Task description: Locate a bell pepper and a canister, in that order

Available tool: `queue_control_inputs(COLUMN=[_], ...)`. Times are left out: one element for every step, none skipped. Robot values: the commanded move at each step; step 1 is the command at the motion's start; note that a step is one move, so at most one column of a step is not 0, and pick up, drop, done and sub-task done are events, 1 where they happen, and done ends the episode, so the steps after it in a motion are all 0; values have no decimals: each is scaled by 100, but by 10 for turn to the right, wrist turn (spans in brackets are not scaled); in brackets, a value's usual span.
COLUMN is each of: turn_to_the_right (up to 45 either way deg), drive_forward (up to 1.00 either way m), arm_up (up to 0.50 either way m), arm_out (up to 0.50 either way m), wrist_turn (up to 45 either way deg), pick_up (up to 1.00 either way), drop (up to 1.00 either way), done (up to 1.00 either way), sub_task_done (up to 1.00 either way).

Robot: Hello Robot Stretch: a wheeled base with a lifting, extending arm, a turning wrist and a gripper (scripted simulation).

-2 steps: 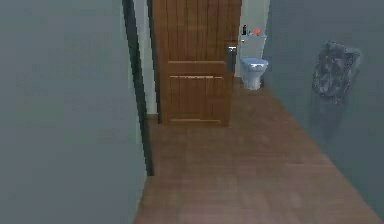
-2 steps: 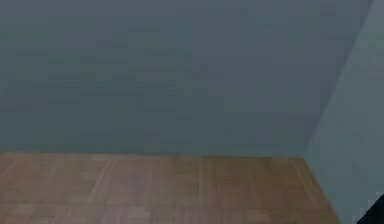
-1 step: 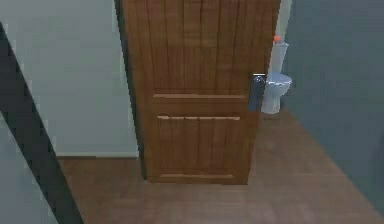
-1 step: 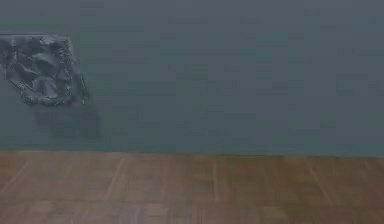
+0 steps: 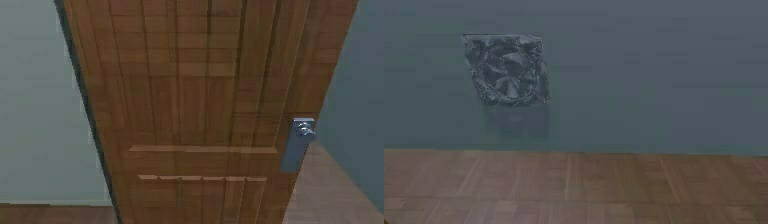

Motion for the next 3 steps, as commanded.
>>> queue_control_inputs(turn_to_the_right=[-150,0,-450], drive_forward=[0,40,0], arm_up=[0,0,0], arm_out=[0,0,0], wrist_turn=[0,0,0], pick_up=[0,0,0], drop=[0,0,0], done=[0,0,0], sub_task_done=[0,0,0])
